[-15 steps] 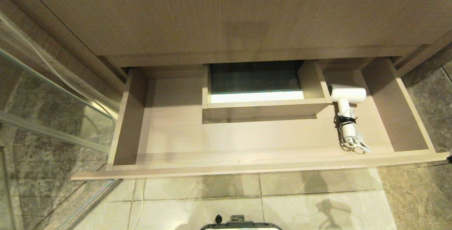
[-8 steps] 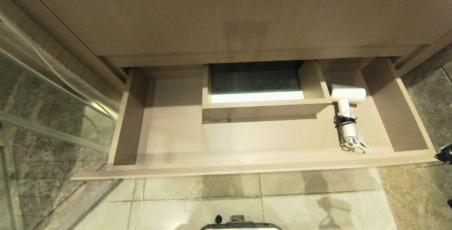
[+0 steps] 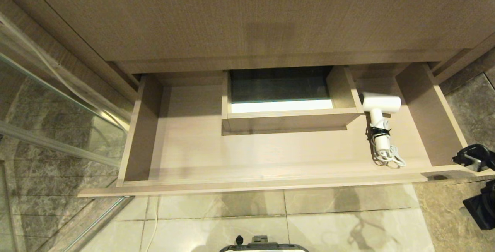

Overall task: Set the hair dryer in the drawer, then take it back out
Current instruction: Close the drawer

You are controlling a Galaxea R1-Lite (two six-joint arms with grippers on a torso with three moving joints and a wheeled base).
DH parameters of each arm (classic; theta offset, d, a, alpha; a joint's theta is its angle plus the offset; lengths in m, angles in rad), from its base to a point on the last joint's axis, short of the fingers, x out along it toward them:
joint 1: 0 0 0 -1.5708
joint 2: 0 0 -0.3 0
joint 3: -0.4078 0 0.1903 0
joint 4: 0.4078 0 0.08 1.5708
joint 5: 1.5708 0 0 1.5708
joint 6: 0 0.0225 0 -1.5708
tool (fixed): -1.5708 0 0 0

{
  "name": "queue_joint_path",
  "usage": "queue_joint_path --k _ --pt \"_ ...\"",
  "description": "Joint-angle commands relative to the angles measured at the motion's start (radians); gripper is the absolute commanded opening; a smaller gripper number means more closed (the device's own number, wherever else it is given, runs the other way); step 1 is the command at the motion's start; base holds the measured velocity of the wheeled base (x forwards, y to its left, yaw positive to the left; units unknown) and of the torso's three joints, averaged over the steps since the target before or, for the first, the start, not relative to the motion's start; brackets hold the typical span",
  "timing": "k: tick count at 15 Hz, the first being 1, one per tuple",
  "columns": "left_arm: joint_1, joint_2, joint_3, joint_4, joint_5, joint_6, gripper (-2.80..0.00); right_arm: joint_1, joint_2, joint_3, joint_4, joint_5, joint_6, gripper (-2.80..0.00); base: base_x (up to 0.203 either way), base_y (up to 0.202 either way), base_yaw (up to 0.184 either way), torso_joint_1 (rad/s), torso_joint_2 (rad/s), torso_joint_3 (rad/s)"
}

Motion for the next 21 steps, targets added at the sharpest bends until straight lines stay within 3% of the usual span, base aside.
queue_joint_path --k 1,5,16,20,21 --pt "0.000 0.002 0.000 0.000 0.000 0.000 -2.80 -0.003 0.052 -0.005 -0.013 0.000 0.001 -2.80 0.000 0.000 0.000 0.000 0.00 0.000" --pt "0.000 0.002 0.000 0.000 0.000 -0.002 -2.80 -0.002 0.078 -0.024 -0.066 0.002 0.062 -2.80 0.000 0.000 0.000 0.000 0.00 0.000" --pt "0.000 0.002 0.000 0.000 0.000 0.000 -2.80 -0.001 0.141 -0.094 -0.316 0.004 0.071 -2.80 0.000 0.000 0.000 0.000 0.00 0.000" --pt "0.000 0.002 0.000 0.000 0.000 0.000 -2.80 0.003 0.129 -0.137 -0.535 0.126 0.080 -2.80 0.000 0.000 0.000 0.000 0.00 0.000" --pt "0.000 0.002 0.000 0.000 0.000 0.000 -2.80 0.015 0.129 -0.141 -0.604 0.155 0.125 -2.80 0.000 0.000 0.000 0.000 0.00 0.000"
